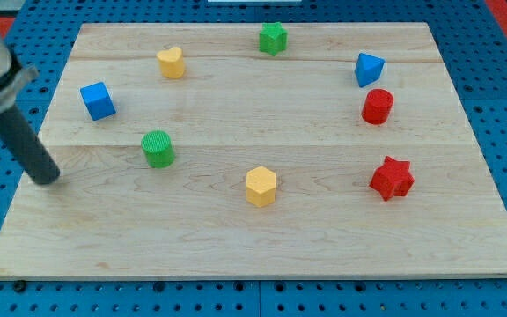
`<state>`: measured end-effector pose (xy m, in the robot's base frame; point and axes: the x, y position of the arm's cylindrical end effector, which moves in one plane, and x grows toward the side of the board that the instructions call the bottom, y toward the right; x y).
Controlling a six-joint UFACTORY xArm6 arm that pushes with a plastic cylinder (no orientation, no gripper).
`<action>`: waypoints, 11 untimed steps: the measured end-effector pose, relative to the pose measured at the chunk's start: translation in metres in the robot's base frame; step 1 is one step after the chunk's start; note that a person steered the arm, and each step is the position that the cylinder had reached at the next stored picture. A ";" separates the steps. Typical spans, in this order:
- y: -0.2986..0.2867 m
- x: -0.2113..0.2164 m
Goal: Push the green star down a bit
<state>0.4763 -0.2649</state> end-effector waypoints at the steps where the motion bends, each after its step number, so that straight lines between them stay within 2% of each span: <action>1: -0.014 -0.046; 2: 0.001 -0.086; 4: 0.077 -0.081; 5: 0.015 -0.094; 6: 0.043 -0.171; 7: 0.123 -0.225; 8: 0.197 -0.256; 11: 0.210 -0.280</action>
<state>0.1966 -0.0544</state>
